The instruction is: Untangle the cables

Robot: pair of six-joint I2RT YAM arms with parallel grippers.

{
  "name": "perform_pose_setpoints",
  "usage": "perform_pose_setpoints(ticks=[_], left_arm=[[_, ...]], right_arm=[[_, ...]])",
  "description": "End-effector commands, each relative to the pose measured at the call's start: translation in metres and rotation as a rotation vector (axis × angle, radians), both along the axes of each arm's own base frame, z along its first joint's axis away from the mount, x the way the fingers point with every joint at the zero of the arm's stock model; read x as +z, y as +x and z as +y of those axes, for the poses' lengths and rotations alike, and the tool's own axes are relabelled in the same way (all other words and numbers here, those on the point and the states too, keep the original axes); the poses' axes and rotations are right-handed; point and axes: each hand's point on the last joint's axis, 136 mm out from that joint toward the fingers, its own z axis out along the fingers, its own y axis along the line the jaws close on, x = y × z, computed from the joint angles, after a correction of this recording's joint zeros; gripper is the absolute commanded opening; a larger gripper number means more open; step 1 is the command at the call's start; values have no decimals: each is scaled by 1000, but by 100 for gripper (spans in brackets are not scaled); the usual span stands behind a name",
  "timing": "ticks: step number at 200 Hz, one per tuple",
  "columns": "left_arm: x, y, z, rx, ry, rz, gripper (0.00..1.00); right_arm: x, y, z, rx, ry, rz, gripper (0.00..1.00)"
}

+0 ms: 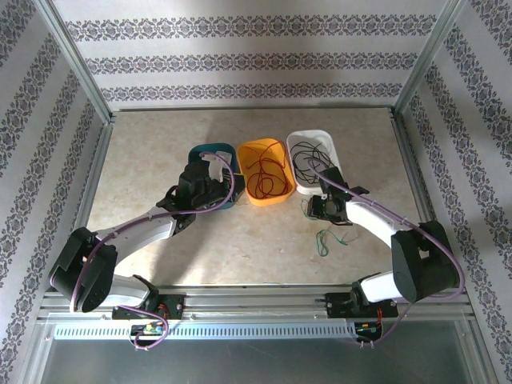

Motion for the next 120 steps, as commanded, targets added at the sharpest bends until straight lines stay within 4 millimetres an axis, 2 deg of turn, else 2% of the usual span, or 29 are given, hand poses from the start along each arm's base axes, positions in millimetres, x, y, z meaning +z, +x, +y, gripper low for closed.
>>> perform_pose_setpoints(ticks=[1, 44, 69, 93, 120], left_arm=[[8, 1, -6, -6, -20, -26, 0], [6, 3, -7, -4, -19, -21, 0], [6, 1, -7, -5, -23, -16, 0], [3, -2, -10, -19, 1, -12, 0], [1, -5, -18, -46, 21, -12, 0]], right_arm=[[-2, 11, -15, -71, -13, 13, 50], [-24, 17, -19, -70, -48, 76, 45], [-27, 22, -20, -70, -64, 83, 28], [-28, 24, -18, -56, -56, 85, 0], [-27, 20, -16, -46, -43, 74, 0]])
